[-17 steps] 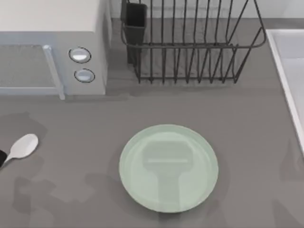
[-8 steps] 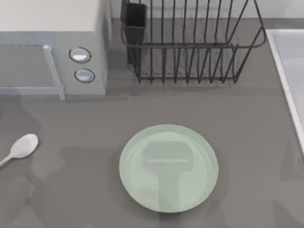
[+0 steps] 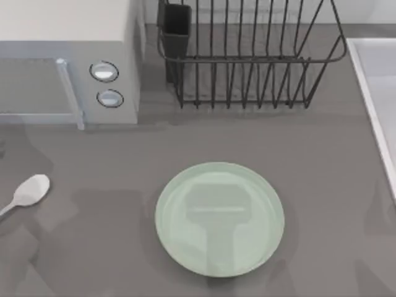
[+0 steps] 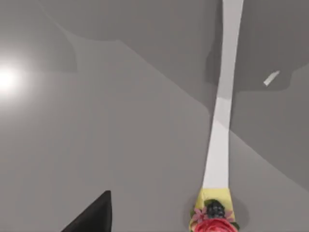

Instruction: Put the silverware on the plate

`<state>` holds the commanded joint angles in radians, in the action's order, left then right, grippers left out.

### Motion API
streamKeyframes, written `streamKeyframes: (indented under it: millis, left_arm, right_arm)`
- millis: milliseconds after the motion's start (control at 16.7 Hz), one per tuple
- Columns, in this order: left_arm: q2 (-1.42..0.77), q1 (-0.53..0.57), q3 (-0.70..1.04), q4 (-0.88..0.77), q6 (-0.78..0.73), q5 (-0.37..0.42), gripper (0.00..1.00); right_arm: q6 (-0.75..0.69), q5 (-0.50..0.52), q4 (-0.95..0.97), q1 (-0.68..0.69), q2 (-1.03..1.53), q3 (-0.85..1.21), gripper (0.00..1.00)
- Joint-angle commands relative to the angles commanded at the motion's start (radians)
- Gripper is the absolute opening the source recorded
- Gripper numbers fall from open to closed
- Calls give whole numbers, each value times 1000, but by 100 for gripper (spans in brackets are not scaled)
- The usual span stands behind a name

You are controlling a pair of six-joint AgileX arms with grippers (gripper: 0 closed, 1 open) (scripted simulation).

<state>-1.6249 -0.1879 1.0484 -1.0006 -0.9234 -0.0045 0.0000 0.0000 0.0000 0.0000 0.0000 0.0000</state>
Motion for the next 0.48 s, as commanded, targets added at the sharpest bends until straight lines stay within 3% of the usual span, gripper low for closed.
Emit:
streamKeyframes:
  millis: [480]
  left_arm:
    - [-165, -7, -185, 358, -9, 0, 100]
  right_arm:
    - [0, 0, 0, 0, 0, 0, 100]
